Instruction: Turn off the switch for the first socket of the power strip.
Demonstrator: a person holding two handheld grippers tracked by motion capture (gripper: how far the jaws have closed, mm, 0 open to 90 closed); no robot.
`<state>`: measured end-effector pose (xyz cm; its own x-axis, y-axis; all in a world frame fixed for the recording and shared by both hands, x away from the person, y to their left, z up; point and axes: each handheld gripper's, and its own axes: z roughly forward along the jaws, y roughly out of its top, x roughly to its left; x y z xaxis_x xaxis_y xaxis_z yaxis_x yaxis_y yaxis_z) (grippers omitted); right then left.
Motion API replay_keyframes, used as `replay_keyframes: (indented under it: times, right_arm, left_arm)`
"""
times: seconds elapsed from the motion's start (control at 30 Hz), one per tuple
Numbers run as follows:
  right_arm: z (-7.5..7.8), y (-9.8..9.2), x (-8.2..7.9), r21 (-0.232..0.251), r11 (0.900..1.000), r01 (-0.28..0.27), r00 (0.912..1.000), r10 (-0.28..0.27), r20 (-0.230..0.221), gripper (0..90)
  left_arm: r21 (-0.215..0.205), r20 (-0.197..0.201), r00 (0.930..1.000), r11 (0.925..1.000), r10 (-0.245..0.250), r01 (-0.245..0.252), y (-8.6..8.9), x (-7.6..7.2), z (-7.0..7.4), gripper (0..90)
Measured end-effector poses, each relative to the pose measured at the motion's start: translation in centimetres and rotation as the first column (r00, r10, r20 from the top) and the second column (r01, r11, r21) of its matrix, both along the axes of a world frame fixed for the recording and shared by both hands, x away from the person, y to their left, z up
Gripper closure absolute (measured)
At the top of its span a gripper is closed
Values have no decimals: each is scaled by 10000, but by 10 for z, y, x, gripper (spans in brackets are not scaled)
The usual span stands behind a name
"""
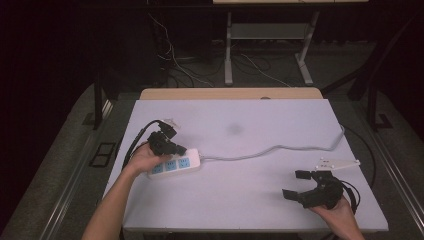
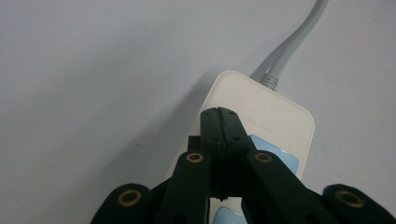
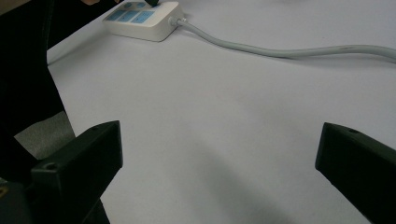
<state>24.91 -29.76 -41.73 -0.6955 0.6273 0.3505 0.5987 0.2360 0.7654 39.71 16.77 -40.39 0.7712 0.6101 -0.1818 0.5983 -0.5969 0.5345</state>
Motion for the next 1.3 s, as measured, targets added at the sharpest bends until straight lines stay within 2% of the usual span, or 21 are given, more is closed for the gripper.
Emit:
replay_keyframes:
  times: [0.23,0.37,0.53,0.67,1.07,1.1,1.2,1.3]
  right_arm:
    - [1,-1,-1,38,10000,16,10000,-17,52,4]
    - [1,-2,-1,47,10000,37,10000,-37,70,4]
    - [2,-3,-1,50,10000,33,10000,-33,91,4]
    - [2,-2,-1,40,10000,39,9999,-40,93,4]
    - [2,-3,-1,102,9999,100,9999,-101,102,4]
    - [2,-4,0,99,9999,86,9999,-88,127,4]
    - [2,-5,0,126,9999,99,9998,-101,146,4]
    - [2,-7,0,112,9998,172,9997,-173,152,4]
  left_arm:
    - [-311,-317,9994,9994,112,-122,4,3,-2,900]
    - [-112,-239,9997,9999,91,-93,2,2,-2,900]
    - [-75,-238,9995,9997,214,-216,0,1,-1,900]
    - [53,-126,9999,9999,87,-86,0,1,-1,900]
    - [321,-44,9994,9989,334,-333,-5,-1,1,898]
    - [153,75,9991,9990,420,-421,-4,-2,5,898]
    - [342,74,9993,9987,378,-380,-4,-3,5,898]
    - [267,69,9994,9990,352,-354,-3,-5,5,897]
